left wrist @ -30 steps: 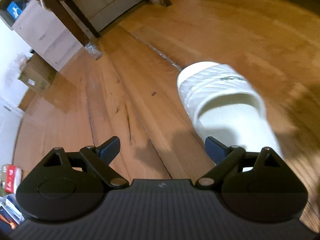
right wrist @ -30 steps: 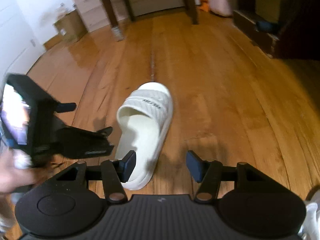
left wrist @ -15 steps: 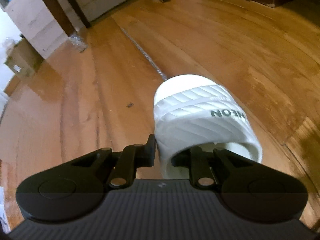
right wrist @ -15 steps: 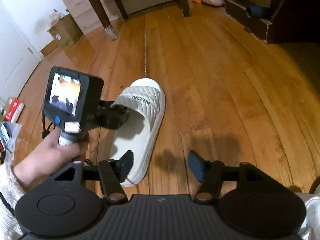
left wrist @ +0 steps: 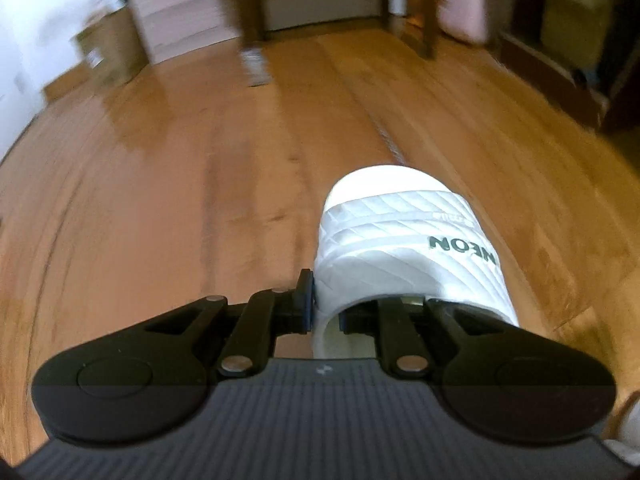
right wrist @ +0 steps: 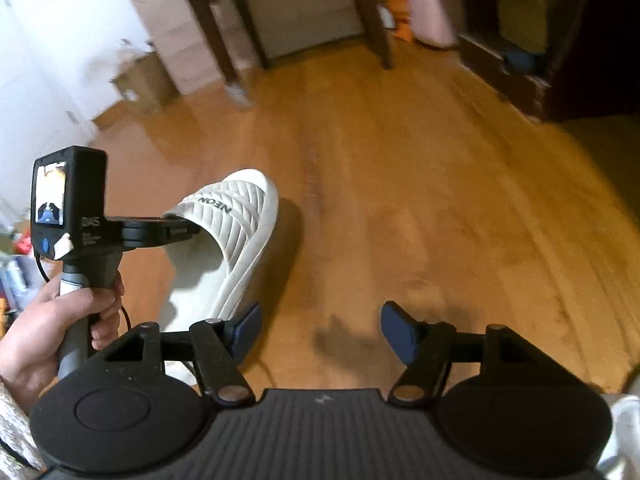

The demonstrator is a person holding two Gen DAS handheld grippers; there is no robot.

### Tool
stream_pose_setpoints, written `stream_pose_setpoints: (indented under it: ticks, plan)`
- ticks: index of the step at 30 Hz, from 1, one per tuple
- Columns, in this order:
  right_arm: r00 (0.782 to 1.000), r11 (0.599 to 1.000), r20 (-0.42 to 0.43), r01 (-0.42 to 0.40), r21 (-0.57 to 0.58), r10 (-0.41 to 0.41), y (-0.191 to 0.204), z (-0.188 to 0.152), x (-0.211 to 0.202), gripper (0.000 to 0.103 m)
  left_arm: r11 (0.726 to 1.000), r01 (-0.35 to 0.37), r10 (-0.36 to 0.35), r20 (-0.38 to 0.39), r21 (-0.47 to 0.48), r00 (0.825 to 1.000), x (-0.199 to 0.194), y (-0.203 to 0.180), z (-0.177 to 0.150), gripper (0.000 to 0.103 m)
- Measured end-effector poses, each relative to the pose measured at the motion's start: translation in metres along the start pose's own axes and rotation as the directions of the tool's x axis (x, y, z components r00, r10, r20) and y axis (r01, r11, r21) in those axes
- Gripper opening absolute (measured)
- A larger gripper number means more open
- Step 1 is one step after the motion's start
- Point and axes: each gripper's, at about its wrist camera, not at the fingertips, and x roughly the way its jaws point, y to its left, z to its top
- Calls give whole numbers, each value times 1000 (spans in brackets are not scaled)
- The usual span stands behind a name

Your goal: Organize scattered shoes

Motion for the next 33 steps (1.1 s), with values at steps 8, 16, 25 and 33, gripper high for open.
stream_pose_setpoints:
  ticks: [8, 16, 25, 33]
  plan:
    - [985, 969, -80, -168, -182, 156, 109, 25, -5, 82, 984, -86, 90, 19, -157, 996, -105, 111, -44, 12]
    - [952, 915, -221, -273, -297, 212, 199, -1, 22, 82, 907, -209, 179, -114, -366, 977, -144, 187, -145, 13]
    - [942, 879, -286, -279, -386, 174, 244, -31, 32, 82, 826, -235, 84, -301, -512, 950, -108, 211, -227, 54]
    - [918, 844, -387, -275, -460, 88, 264, -63, 39, 82, 868, -39, -150, -336, -495, 930, -121, 234, -240, 78]
